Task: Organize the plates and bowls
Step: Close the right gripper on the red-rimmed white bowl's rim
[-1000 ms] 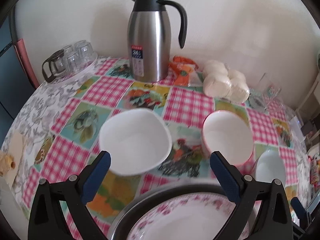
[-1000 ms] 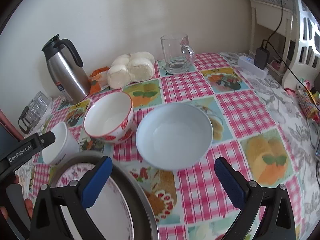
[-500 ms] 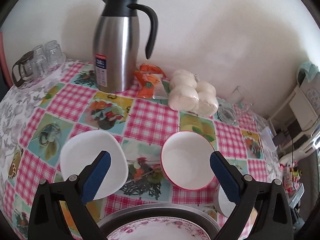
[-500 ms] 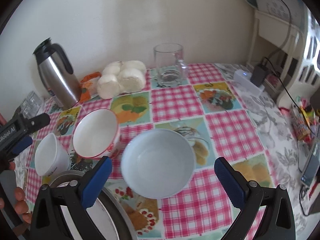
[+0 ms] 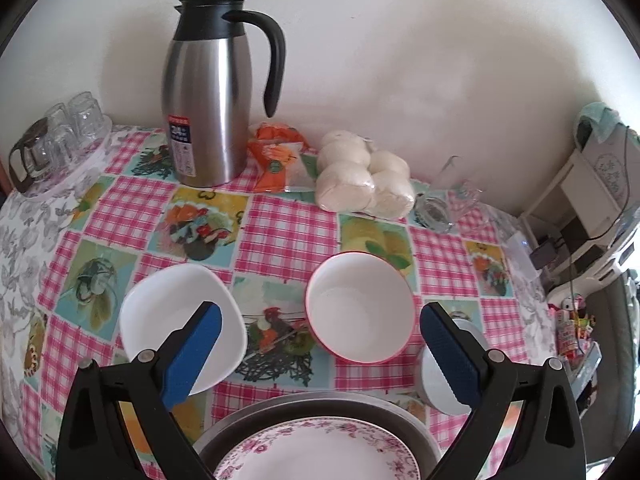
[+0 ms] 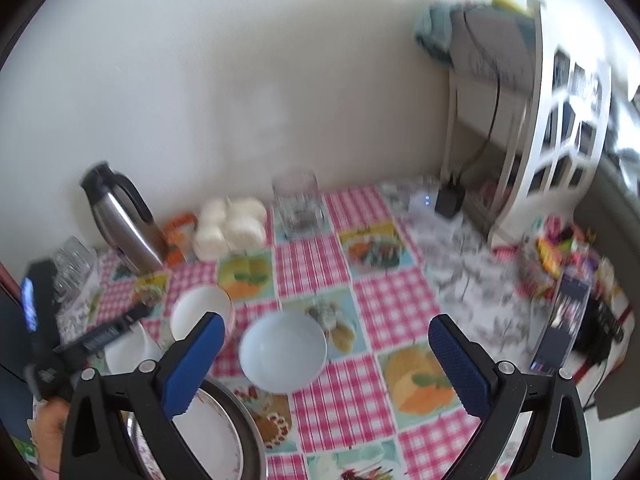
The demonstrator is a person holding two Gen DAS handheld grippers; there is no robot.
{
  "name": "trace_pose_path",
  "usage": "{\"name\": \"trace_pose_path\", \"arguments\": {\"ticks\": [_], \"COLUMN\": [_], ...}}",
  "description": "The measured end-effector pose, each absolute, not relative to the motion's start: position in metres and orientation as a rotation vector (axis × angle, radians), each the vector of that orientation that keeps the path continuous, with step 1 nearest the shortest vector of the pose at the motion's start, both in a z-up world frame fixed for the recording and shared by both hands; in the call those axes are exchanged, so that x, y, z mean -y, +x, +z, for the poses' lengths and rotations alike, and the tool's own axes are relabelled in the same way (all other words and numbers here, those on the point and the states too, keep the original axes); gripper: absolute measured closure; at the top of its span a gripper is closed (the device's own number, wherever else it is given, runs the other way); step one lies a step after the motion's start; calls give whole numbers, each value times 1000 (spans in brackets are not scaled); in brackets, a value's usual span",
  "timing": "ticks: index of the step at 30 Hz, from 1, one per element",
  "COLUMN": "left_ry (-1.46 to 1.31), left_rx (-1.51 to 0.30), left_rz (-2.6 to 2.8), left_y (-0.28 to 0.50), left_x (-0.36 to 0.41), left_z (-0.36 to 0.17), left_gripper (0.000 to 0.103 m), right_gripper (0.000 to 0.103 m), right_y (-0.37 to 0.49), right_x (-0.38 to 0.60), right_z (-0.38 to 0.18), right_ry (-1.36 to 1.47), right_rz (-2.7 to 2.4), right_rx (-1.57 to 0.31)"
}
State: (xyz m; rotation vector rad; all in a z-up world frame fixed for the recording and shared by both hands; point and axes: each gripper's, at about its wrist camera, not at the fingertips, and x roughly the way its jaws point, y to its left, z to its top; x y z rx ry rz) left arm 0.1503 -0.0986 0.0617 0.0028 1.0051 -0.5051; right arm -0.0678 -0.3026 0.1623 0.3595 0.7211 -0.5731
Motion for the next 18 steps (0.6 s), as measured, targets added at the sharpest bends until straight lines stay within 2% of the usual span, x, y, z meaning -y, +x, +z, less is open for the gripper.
{"name": "trace_pose_path", "arguments": {"ticks": [7,14,17,18], "left_ry": [-14,-40,-47,-51], "left_rx": [-1033,-1065,-1078,-1082], "left_rz": [-526,-536,-532,-530], "left_y": [155,164,173,175], "left_x": [99,98,96,95], "left_z": [53,38,31,29], "left_gripper": [4,4,13,23], "right_gripper": [0,0,0,0], "right_y": [-55,7,33,42], "right_x": [286,284,287,288], "right_z": [209,177,149,138], "right_ry": [327,299,321,330], "right_rz": [-545,-511,-494,-479], "right_rx": [-655,-741,-785,-797]}}
